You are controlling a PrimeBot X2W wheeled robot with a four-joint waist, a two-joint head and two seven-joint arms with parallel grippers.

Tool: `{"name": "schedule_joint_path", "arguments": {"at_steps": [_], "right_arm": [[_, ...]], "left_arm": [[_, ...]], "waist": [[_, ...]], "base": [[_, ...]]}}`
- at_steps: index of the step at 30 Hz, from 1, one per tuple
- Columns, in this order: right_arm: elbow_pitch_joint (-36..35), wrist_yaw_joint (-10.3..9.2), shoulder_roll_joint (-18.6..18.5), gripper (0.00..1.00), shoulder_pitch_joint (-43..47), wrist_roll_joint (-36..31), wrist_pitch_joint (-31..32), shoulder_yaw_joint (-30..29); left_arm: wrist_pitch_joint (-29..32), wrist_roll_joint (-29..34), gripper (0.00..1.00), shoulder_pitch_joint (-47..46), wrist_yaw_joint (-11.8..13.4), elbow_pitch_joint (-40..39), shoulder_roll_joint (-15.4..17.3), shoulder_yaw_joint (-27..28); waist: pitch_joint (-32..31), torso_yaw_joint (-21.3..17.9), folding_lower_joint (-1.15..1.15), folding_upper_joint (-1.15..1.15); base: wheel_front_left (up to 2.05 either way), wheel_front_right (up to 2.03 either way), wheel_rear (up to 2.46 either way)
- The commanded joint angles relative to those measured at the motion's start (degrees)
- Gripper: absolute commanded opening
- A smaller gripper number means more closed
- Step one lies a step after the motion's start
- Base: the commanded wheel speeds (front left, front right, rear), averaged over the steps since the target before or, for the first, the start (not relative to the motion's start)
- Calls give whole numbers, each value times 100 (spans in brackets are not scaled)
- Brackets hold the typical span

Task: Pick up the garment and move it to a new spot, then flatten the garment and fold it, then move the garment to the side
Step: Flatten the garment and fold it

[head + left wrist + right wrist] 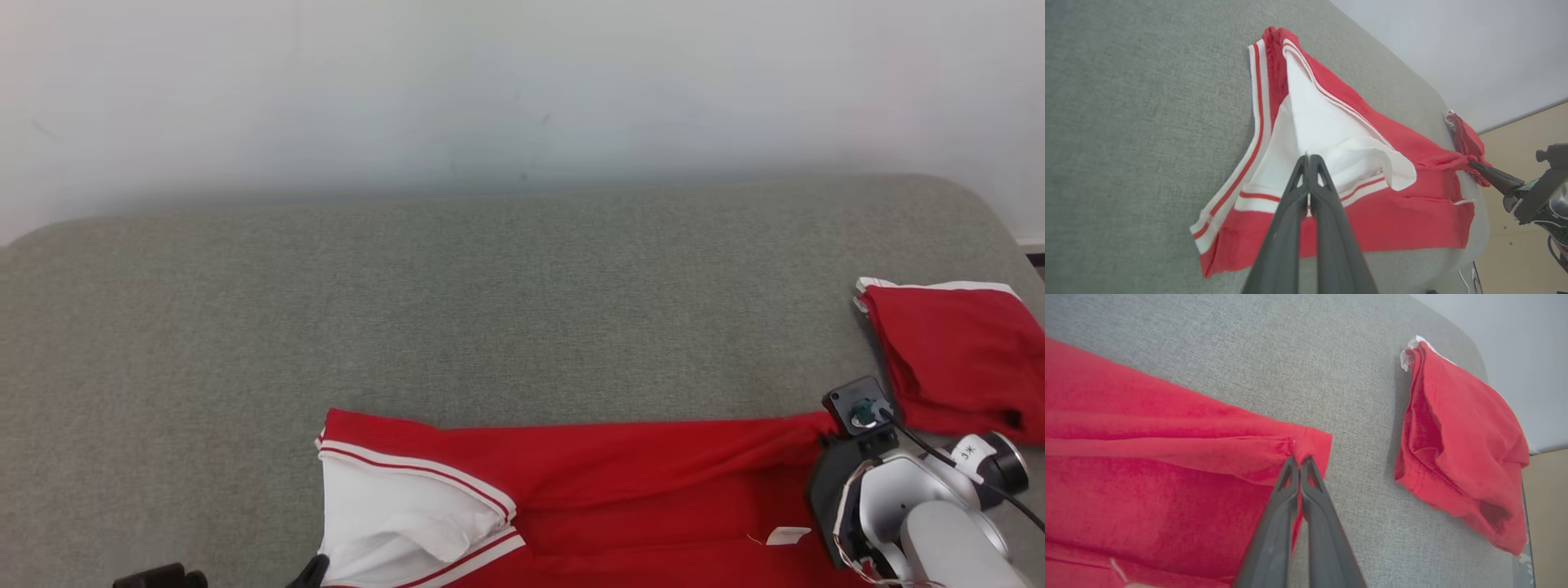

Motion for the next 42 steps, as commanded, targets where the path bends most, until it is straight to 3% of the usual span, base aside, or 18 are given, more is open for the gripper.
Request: {"name": "schedule_joint_path", "arguments": {"at_steps": [1, 6, 7, 8, 9, 14, 18, 21, 26, 34, 42], "right_arm": [[-43, -13, -27, 0, 119, 45, 25, 9], [-189, -13, -79, 0, 366, 144, 118, -35], [-218, -13, -57, 16, 407, 166, 142, -47], [-235, -13, -26, 100, 466, 223, 185, -62], [-277, -14, -8, 100, 504, 232, 194, -88], [-528, -14, 21, 100, 777, 336, 236, -238], [-860, -14, 117, 100, 1095, 377, 193, -677], [-1154, -13, 335, 100, 1376, 364, 96, -1169], [-1563, -14, 839, 100, 1799, 221, -77, -1918], [-1595, -13, 1335, 100, 1947, 32, -149, -2548], [-632, -13, 1580, 100, 1667, -264, -684, -3041]], "left_arm": [[-51, 96, 0, 38, -34, 54, -7, -15], [-194, 256, 0, -110, -68, 390, -62, -137], [-243, 366, 0, -155, -48, 486, -33, -158], [-331, 497, 33, -191, -40, 564, -17, -182], [-419, 570, 100, -203, 13, 661, -31, -189], [-970, 1160, 100, -215, 122, 1040, 0, -280], [-1691, 1520, 100, -103, 317, 1181, -73, -193], [-2323, 1901, 100, -35, 525, 1167, -119, -77], [-2559, 2554, 100, -23, 807, 799, -336, 447], [-2555, 3435, 100, 336, 488, 9, -881, 1325], [-2554, 3973, 100, 398, 122, -185, -1249, 1472]], "waist": [[-39, 67, 1, 1], [-61, 101, 1, 1], [-67, 98, 1, 1], [-76, 95, 1, 1], [-86, 89, 1, 1], [-199, 73, 1, 1], [-288, 99, 1, 1], [-342, 165, 1, 1], [-401, 325, 1, 1], [-398, 494, 1, 1], [-249, 713, 1, 1]], "base": [[0, 0, 0], [0, 0, 0], [0, 0, 0], [0, 0, 0], [0, 0, 0], [0, 0, 0], [0, 0, 0], [0, 0, 0], [0, 0, 0], [0, 0, 0], [0, 0, 0]]}}
